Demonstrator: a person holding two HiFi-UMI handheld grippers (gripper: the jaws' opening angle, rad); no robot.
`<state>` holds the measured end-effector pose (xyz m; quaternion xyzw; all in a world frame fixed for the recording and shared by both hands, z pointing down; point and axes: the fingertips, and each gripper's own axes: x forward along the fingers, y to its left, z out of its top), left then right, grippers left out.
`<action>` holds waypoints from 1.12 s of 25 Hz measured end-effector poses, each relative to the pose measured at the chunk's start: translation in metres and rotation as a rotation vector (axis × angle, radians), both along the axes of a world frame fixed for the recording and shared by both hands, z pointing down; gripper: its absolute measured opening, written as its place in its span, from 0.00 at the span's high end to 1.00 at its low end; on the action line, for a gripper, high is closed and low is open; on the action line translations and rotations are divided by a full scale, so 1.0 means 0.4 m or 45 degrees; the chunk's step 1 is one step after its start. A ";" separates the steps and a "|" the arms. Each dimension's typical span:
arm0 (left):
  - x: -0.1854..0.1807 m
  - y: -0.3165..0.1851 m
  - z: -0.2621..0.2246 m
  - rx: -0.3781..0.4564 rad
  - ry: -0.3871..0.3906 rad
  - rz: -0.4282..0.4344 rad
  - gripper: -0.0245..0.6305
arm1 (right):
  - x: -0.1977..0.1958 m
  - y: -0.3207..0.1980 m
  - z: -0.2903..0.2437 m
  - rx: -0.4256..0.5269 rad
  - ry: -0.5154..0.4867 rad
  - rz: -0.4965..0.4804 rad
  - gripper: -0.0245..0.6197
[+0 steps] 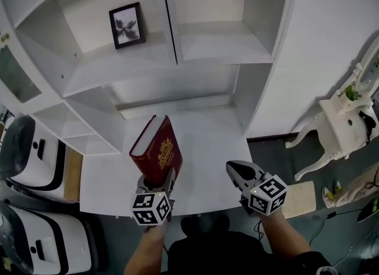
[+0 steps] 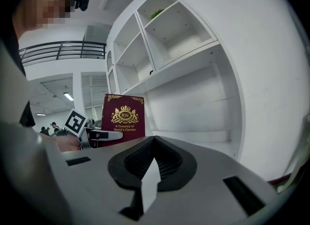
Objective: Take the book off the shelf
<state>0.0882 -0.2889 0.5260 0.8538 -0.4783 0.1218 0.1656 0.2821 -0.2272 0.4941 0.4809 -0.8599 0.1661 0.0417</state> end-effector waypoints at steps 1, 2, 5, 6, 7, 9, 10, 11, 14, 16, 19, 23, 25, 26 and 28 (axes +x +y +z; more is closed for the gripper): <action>-0.003 -0.002 0.001 0.001 -0.001 0.000 0.61 | 0.000 0.000 0.002 0.002 -0.002 0.004 0.94; -0.007 -0.005 0.001 0.001 0.000 -0.003 0.61 | 0.001 -0.001 0.005 0.002 -0.003 0.007 0.94; -0.020 -0.011 -0.004 0.007 0.007 -0.017 0.61 | -0.002 -0.004 0.016 -0.009 -0.007 0.010 0.94; -0.024 -0.011 -0.005 0.007 0.008 -0.021 0.61 | -0.004 -0.003 0.018 -0.010 -0.008 0.007 0.94; -0.027 -0.010 -0.003 0.004 0.010 -0.026 0.61 | -0.007 -0.002 0.019 -0.009 -0.008 0.005 0.94; -0.032 -0.011 0.002 -0.006 0.018 -0.037 0.61 | -0.008 -0.004 0.017 -0.005 -0.013 0.006 0.94; -0.034 -0.012 0.002 -0.009 0.020 -0.041 0.61 | -0.008 -0.007 0.015 -0.003 -0.016 0.007 0.94; -0.035 -0.013 0.001 -0.007 0.020 -0.044 0.61 | -0.010 -0.009 0.012 0.002 -0.017 0.005 0.94; -0.034 -0.016 -0.010 0.009 0.012 -0.039 0.61 | -0.020 -0.011 -0.002 0.030 -0.001 -0.013 0.94; -0.032 -0.015 -0.021 0.023 0.005 -0.034 0.61 | -0.025 -0.010 -0.012 0.048 0.004 -0.022 0.94; -0.032 -0.013 -0.037 0.046 -0.011 -0.026 0.61 | -0.031 -0.015 -0.024 0.062 -0.008 -0.024 0.94; -0.037 -0.015 -0.052 0.065 -0.031 -0.019 0.61 | -0.043 -0.020 -0.037 0.080 -0.012 -0.031 0.94; -0.041 -0.016 -0.058 0.071 -0.034 -0.021 0.61 | -0.049 -0.021 -0.040 0.084 -0.012 -0.039 0.94; -0.042 -0.016 -0.060 0.072 -0.035 -0.022 0.61 | -0.052 -0.020 -0.041 0.084 -0.012 -0.042 0.94; -0.043 -0.014 -0.061 0.073 -0.038 -0.020 0.61 | -0.057 -0.017 -0.040 0.083 -0.012 -0.049 0.94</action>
